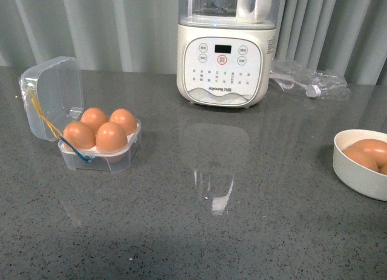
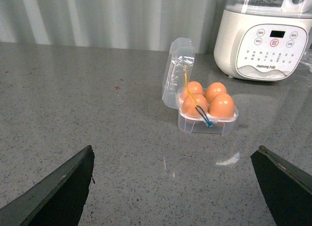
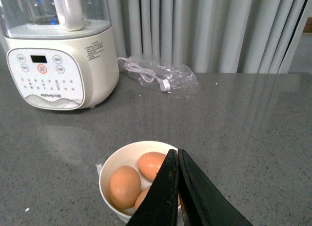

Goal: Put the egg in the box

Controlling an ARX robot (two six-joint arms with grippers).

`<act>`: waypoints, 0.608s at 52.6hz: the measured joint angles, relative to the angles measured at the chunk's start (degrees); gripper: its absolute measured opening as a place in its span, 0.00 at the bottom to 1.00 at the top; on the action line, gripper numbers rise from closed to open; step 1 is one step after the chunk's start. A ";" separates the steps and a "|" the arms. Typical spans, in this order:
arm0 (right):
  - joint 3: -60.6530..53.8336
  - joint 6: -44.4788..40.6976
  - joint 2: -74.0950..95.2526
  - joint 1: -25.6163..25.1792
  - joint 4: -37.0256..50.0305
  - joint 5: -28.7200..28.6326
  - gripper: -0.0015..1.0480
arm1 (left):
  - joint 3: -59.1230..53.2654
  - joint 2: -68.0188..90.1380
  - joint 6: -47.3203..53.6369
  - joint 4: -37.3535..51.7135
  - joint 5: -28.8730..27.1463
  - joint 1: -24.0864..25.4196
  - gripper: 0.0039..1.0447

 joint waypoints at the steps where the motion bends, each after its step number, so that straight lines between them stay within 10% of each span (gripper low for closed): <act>1: -0.59 -0.02 -0.59 0.00 -0.02 -0.07 0.03 | 0.00 0.00 0.00 0.00 0.00 0.00 0.94; 32: -10.47 -0.02 -20.00 -0.02 -9.27 0.00 0.03 | 0.00 0.00 0.00 0.00 0.00 0.00 0.94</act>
